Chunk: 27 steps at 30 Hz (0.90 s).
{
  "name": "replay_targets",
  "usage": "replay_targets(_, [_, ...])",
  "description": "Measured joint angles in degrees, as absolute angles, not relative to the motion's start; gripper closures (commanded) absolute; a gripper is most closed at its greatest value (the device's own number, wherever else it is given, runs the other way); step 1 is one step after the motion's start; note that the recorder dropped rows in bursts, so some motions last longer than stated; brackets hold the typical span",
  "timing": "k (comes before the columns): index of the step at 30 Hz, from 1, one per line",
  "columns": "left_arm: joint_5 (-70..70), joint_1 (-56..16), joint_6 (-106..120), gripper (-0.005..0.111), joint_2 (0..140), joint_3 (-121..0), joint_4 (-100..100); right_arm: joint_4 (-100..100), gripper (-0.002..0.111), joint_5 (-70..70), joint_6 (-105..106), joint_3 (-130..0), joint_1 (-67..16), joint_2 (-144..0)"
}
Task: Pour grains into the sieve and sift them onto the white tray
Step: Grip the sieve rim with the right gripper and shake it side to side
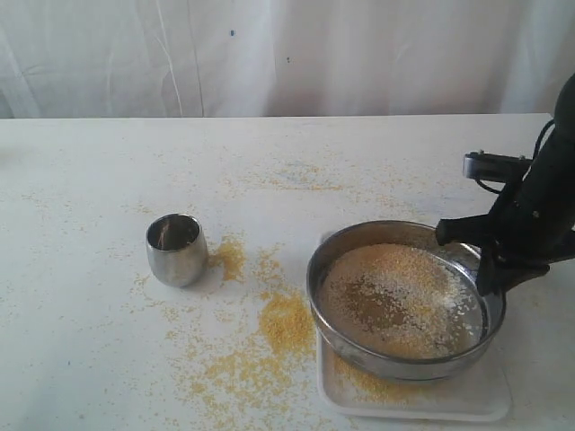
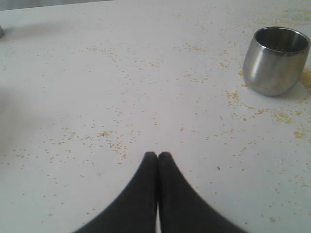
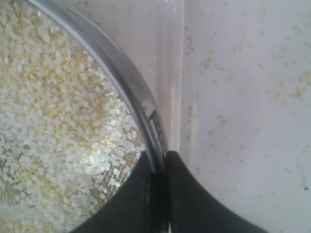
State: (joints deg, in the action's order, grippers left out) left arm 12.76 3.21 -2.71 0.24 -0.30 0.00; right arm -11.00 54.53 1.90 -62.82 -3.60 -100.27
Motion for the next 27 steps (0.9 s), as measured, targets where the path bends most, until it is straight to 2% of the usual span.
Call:
replay_targets(3, [12.76,3.21,-2.71,0.107,0.24,-0.3,0.0,-10.59,0.108,52.01,1.68,-62.8,-3.6,-100.27])
replay_targets(8, [12.76,3.21,-2.71,0.107,0.24,-0.3,0.0,-10.5,0.108,56.47,1.28,-63.01,-3.49,-100.27])
replay_targets(11, [12.76,3.21,-2.71,0.107,0.24,-0.3,0.0,-10.37,0.108,52.47,1.64,-62.75,-3.6,-100.27])
replay_targets(15, [12.76,3.21,-2.71,0.107,0.24,-0.3,0.0,-10.63,0.108,54.85,1.14,-63.03,-3.49,-100.27])
replay_targets(18, [12.76,3.21,-2.71,0.107,0.24,-0.3,0.0,-10.75,0.108,48.33,0.82,-62.94,-3.6,-100.27])
replay_targets(22, [12.86,3.21,-2.71,0.107,0.24,-0.3,0.0,-11.21,0.108,53.0,0.0,-62.94,-3.47,-100.23])
replay_targets(25, [12.86,3.21,-2.71,0.107,0.24,-0.3,0.0,-10.29,0.108,47.28,0.0,-62.9,-3.61,-100.23])
replay_targets(27, [12.86,3.21,-2.71,0.107,0.24,-0.3,0.0,-10.76,0.108,49.64,-0.32,-63.66,-3.5,-100.23])
